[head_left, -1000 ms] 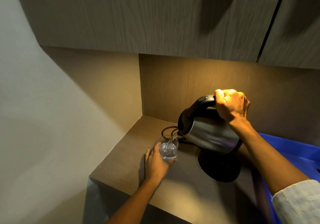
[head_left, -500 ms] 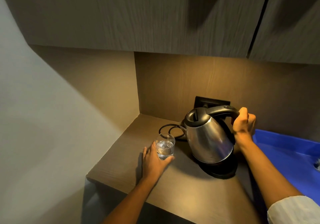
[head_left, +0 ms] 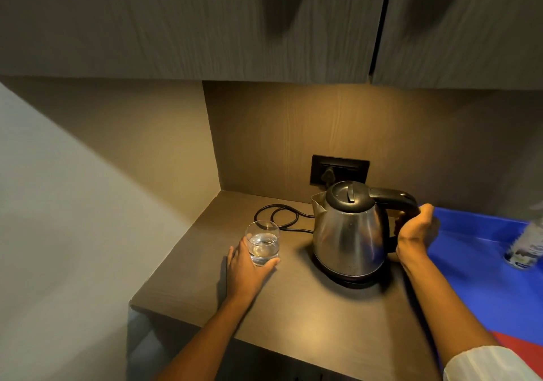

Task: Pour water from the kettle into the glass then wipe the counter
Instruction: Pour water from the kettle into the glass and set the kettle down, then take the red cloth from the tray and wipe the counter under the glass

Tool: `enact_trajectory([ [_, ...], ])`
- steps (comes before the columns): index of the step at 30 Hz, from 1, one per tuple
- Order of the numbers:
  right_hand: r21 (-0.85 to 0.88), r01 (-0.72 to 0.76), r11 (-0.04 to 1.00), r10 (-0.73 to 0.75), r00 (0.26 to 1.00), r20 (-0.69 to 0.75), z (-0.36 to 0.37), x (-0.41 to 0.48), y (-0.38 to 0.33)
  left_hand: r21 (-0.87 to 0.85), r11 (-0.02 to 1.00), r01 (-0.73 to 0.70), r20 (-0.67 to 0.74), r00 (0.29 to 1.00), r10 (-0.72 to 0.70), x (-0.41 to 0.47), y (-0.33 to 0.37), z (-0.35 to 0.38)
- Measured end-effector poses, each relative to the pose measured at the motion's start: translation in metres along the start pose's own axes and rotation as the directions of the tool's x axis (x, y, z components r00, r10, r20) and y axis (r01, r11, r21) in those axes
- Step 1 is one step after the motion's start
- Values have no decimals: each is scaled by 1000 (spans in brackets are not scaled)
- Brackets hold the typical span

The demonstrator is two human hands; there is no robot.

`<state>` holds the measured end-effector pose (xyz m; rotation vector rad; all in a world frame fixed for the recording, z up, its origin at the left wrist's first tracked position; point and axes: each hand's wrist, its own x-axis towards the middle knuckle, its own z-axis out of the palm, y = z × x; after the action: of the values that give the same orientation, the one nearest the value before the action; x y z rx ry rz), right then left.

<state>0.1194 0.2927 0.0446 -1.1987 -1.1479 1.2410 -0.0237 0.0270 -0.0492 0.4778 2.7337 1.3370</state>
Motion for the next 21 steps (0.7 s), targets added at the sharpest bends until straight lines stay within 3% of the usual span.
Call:
enact_trajectory([
  [8, 55, -37, 998, 41, 997, -63, -16, 1, 17, 3, 1000, -25, -25, 999, 25, -3, 5, 3],
  [11, -20, -31, 999, 30, 999, -44, -25, 1, 16, -79, 996, -48, -86, 995, 41, -16, 15, 0],
  [13, -99, 34, 995, -37, 999, -26, -36, 2, 13, -86, 983, -159, -203, 969, 139, -33, 27, -3],
  [16, -216, 159, 963, -162, 987, 5, -70, 5, 10, -105, 902, -419, -325, 872, 367, -64, 52, -1],
  [19, -374, 281, 884, -225, 956, 186, -124, 9, 10, -190, 800, -569, -270, 814, 515, -97, 84, 17],
  [21, -512, 430, 743, -275, 894, 353, -167, 14, 11, -183, 727, -662, -185, 749, 636, -117, 105, 34],
])
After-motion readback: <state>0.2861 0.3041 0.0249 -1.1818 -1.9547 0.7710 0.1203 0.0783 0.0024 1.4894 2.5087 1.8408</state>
